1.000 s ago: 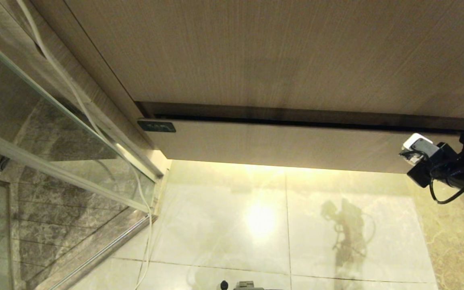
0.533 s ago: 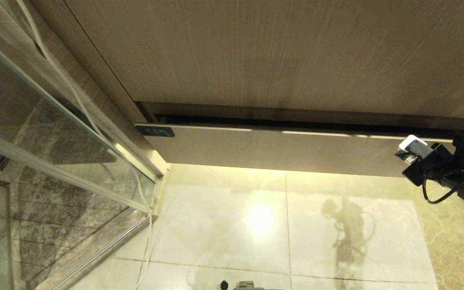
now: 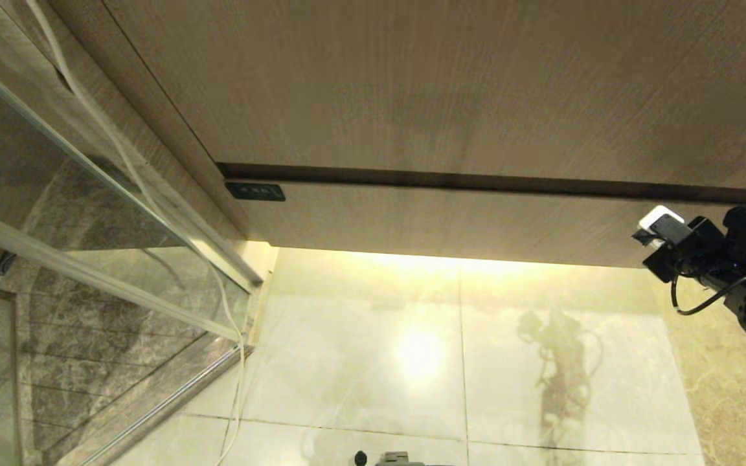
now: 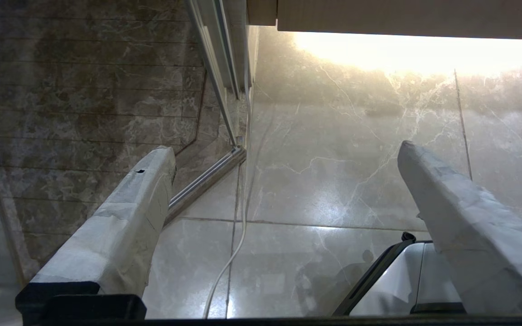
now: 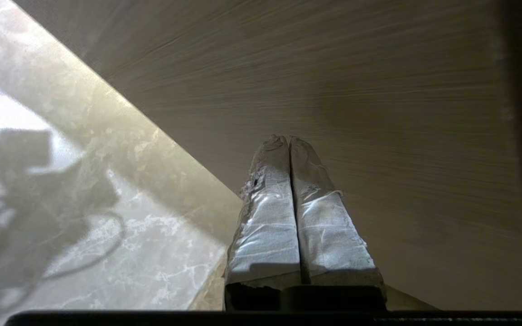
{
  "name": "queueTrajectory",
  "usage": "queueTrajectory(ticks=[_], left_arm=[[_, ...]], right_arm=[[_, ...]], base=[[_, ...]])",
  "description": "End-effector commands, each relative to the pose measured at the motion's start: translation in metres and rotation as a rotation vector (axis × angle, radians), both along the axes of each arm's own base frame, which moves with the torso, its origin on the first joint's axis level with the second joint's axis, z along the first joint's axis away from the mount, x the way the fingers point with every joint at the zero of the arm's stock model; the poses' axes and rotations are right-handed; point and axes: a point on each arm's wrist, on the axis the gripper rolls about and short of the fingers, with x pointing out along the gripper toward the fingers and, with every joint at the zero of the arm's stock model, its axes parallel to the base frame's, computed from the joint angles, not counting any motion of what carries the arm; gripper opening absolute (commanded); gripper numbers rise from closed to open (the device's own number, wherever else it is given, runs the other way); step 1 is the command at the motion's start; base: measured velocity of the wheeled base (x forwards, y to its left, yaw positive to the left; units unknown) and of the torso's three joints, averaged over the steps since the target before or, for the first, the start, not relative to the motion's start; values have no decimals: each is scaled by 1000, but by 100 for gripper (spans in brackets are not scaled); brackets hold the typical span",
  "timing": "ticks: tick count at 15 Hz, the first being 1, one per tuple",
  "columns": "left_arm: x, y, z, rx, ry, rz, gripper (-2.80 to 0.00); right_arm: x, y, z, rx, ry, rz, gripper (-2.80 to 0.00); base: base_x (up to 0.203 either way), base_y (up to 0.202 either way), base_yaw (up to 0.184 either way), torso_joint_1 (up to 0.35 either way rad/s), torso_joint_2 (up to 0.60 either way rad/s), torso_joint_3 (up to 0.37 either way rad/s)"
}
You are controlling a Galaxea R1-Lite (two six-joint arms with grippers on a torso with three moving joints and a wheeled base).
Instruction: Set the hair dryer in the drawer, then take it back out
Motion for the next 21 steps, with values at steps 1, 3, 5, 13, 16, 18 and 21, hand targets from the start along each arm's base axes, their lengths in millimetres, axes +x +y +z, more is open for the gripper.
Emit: queueTrajectory(ticks=[1, 3, 5, 13, 16, 18, 21], left_arm=[[0, 0, 0, 0, 0, 0, 0], [0, 0, 0, 0, 0, 0, 0], [0, 0, 0, 0, 0, 0, 0], [0, 0, 0, 0, 1, 0, 0], [0, 0, 0, 0, 0, 0, 0], [0, 0, 0, 0, 1, 0, 0], [0, 0, 0, 0, 0, 0, 0]], right_arm=[[2, 0, -1, -5, 1, 2, -280], [5, -1, -1, -7, -7, 4, -280], [12, -4, 2, -15, -30, 2, -280], [21, -6, 3, -18, -51, 0, -280], [17, -5, 3, -10, -22, -1, -280], [4, -2, 7, 9, 70, -1, -280], [-26, 5, 11, 64, 350, 5, -280]], base=[[0, 0, 0, 0, 0, 0], [0, 0, 0, 0, 0, 0], [0, 0, 0, 0, 0, 0], [0, 0, 0, 0, 0, 0], [0, 0, 0, 0, 0, 0], [0, 0, 0, 0, 0, 0], [0, 0, 0, 0, 0, 0]])
